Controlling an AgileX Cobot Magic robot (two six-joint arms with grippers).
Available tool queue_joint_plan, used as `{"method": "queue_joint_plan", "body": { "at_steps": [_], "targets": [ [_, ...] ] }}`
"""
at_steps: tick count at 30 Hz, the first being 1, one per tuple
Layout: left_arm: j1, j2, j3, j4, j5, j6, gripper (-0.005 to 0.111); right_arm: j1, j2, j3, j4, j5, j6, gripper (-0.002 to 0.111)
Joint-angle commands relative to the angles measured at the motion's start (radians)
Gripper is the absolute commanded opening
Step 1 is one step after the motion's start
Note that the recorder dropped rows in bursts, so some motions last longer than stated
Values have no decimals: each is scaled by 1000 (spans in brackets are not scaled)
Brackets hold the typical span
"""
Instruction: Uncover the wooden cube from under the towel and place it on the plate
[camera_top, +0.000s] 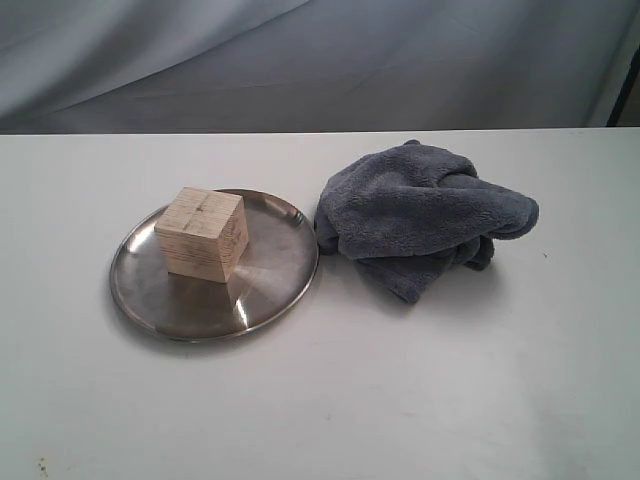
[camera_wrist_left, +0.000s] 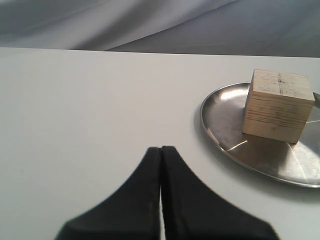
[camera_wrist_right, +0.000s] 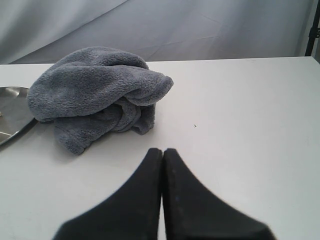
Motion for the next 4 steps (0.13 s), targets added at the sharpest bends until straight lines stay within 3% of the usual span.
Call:
{"method": "queue_joint_plan", "body": {
  "at_steps": [1,4],
  "targets": [
    [-4,-3,5,3,-5,-6,1,2,-6,4,0,-2,4,0],
    [-4,-3,5,3,-5,-6,1,2,-6,4,0,-2,4,0]
  ]
}}
